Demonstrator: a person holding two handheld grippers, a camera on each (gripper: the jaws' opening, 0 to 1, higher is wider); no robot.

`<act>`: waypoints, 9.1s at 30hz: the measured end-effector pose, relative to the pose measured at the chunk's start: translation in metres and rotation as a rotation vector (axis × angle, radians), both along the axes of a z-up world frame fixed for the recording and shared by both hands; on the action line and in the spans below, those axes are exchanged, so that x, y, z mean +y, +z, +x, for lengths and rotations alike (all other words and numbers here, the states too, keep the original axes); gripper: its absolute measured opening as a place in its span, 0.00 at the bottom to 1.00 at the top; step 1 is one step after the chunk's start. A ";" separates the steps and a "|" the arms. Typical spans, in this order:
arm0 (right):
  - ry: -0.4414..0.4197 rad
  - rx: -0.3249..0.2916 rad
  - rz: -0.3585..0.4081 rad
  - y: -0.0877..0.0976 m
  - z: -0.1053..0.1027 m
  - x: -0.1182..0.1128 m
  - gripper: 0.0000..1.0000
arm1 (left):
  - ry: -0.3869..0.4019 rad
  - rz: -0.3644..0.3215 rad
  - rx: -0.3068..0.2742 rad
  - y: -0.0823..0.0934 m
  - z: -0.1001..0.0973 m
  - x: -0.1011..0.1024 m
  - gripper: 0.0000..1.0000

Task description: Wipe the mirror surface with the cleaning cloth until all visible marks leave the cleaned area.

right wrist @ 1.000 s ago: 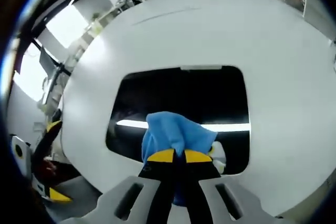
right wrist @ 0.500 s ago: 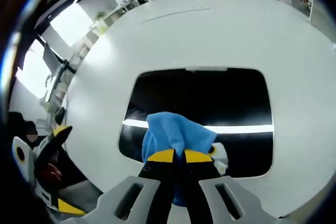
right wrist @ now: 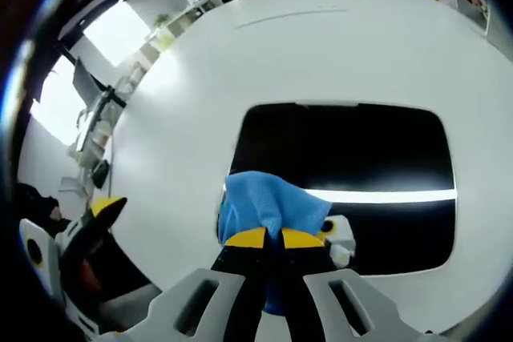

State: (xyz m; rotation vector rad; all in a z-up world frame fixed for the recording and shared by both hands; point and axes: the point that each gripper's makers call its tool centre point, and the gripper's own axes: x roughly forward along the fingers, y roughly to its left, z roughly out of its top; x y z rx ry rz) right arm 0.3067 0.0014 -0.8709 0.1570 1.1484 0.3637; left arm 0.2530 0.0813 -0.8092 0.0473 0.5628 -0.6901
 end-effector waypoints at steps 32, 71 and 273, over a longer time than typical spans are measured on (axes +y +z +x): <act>0.086 -0.028 -0.019 0.000 0.031 0.019 0.00 | -0.011 -0.009 0.027 -0.002 -0.003 0.000 1.00; 0.110 -0.071 -0.031 0.000 0.121 0.023 0.00 | 0.008 -0.001 0.040 -0.005 -0.002 0.004 1.00; 0.081 0.012 0.109 0.001 -0.020 -0.031 0.00 | -0.014 0.033 0.097 -0.017 -0.007 0.002 1.00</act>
